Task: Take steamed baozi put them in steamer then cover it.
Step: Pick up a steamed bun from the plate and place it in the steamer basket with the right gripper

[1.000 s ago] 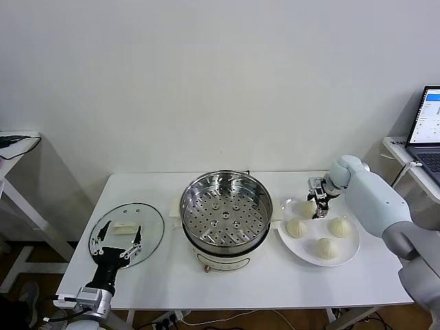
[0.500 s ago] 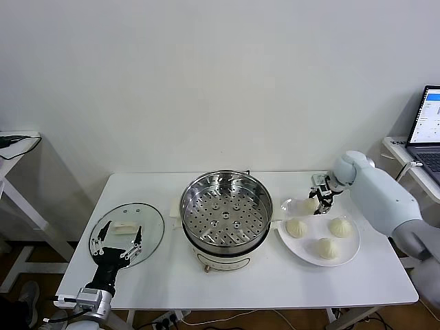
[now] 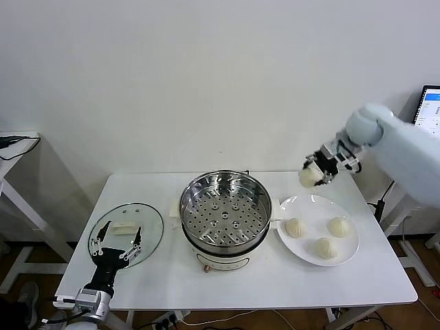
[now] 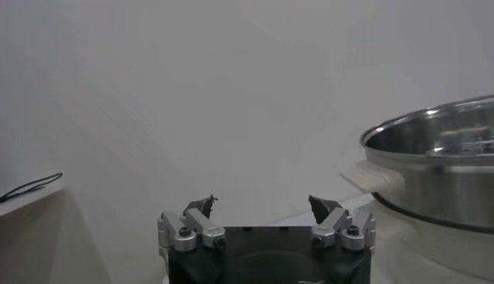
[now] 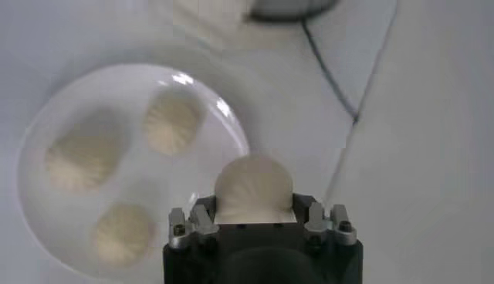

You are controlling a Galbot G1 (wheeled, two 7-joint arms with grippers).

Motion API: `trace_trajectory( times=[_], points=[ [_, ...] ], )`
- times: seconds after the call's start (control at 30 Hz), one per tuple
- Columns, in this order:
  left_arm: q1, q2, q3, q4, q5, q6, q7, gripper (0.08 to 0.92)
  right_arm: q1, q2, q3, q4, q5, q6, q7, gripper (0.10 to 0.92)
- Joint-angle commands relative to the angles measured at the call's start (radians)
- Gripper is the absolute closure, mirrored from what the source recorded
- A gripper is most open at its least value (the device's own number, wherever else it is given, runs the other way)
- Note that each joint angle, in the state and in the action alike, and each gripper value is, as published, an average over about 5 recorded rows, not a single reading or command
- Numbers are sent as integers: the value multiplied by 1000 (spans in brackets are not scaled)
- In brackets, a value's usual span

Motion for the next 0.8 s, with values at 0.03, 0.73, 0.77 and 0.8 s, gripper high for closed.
trace_trajectory(
  times=[0.03, 0.73, 0.77, 0.8],
  points=[
    [0, 3, -3, 2, 3, -1, 2, 177, 307, 98, -255, 219, 77, 150, -37, 355],
    [11, 18, -63, 7, -19, -9, 11, 177, 51, 459, -229, -54, -119, 406, 88, 355],
    [11, 19, -66, 7, -21, -9, 12, 177, 37, 464, -225, -70, -130, 410, 95, 355],
    [12, 20, -69, 8, -22, -9, 12, 177, 25, 468, -222, -83, -140, 413, 101, 355]
  ],
)
